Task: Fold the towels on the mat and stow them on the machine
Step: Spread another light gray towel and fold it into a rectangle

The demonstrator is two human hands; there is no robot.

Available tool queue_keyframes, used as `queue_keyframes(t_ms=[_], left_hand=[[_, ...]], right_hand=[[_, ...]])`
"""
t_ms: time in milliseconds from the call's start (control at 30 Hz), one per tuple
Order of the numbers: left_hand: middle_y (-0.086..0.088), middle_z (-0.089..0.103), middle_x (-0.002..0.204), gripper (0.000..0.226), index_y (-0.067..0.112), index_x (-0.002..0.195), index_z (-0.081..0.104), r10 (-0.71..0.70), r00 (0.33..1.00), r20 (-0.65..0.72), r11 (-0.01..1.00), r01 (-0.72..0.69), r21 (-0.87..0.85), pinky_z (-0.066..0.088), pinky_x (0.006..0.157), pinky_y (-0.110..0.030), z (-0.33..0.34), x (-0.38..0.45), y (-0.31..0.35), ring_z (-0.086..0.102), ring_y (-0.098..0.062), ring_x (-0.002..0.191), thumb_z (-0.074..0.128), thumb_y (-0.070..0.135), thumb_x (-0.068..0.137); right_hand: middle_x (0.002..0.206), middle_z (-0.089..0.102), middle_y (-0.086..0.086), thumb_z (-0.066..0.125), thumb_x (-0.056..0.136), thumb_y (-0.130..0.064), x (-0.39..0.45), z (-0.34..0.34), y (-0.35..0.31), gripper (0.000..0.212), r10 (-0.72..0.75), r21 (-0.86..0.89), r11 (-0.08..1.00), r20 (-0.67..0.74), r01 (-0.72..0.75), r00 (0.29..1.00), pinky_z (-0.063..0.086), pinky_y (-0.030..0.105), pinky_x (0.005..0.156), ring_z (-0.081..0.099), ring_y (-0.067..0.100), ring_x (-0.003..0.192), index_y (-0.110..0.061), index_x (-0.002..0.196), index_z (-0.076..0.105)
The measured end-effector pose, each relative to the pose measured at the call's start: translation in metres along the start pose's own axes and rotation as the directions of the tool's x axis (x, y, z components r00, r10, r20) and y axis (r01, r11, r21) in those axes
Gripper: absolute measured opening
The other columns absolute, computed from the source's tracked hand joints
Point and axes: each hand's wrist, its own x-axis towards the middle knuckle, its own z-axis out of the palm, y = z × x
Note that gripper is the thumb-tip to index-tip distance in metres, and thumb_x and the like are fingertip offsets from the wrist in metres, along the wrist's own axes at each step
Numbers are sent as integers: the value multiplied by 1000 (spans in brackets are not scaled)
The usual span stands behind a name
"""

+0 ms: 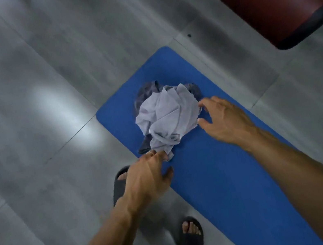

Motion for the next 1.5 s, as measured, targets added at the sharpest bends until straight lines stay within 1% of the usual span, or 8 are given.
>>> queue_keyframes(t_ms=[333, 467, 667, 833, 967, 1267, 1367, 1500], left_hand=[[-5, 43, 128, 69, 17, 141, 32, 33, 992, 121, 999, -33, 0, 45, 87, -40, 111, 240, -127, 41, -26, 120, 64, 36, 83], [-8, 53, 106, 21, 15, 95, 48, 107, 975, 197, 994, -103, -33, 40, 75, -33, 144, 272, -153, 50, -30, 105, 58, 28, 83], [11, 44, 68, 12, 18, 92, 40, 143, 984, 108, 974, -121, -192, 28, 50, -19, 116, 245, -138, 45, -13, 60, 50, 21, 96], [11, 51, 62, 16, 9, 78, 59, 208, 973, 100, 951, -177, -254, 34, 50, -11, 63, 241, -90, 47, -3, 56, 58, 15, 93], [12, 43, 50, 43, 25, 55, 40, 222, 959, 178, 961, -185, -204, 28, 47, -17, 45, 221, -30, 40, -3, 49, 62, 31, 92], [8, 48, 59, 32, 24, 67, 43, 258, 965, 38, 913, -231, -335, 33, 47, -13, 131, 104, 140, 47, -3, 51, 52, 25, 98], [11, 43, 59, 34, 22, 65, 43, 207, 975, 78, 816, -128, -564, 35, 53, -17, 174, 67, 206, 40, 1, 52, 55, 28, 96], [4, 58, 76, 21, 18, 77, 58, 93, 982, 162, 725, 44, -687, 44, 72, -23, 229, 32, 296, 57, -15, 78, 54, 25, 97]], right_hand=[[145, 30, 7, 56, 88, -12, 212, 197, 40, 58, 33, -131, 991, 171, -10, 985, 35, 39, 98, 34, 29, 128, -31, 141, 42], [133, 42, 7, 57, 91, -18, 226, 227, 48, 26, 2, -259, 966, 41, 9, 999, 33, 40, 91, 39, 30, 118, -19, 117, 55], [77, 59, 3, 48, 97, -25, 190, 185, 57, 10, 159, 292, 942, 38, -163, 987, 47, 41, 70, 58, 29, 77, -18, 91, 45], [79, 58, -2, 55, 93, -32, 134, 124, 81, 11, 308, 213, 934, -76, -287, 948, 39, 32, 65, 55, 26, 80, -22, 92, 55], [85, 64, 4, 51, 97, -33, 77, 94, 109, 18, 382, 179, 918, -165, -353, 909, 46, 34, 70, 60, 29, 85, -20, 97, 63], [107, 66, 7, 54, 96, -23, -112, 94, 238, 19, 535, 370, 823, -250, -431, 807, 49, 36, 81, 61, 29, 98, -17, 109, 66], [133, 44, -4, 60, 89, -16, -178, 100, 275, 54, 586, 654, 665, -157, -361, 795, 51, 36, 89, 54, 18, 115, -28, 139, 45], [123, 51, -19, 80, 73, -18, -249, 119, 293, 75, 368, 887, 373, 127, -272, 921, 44, 16, 79, 49, 2, 117, -36, 136, 43]])
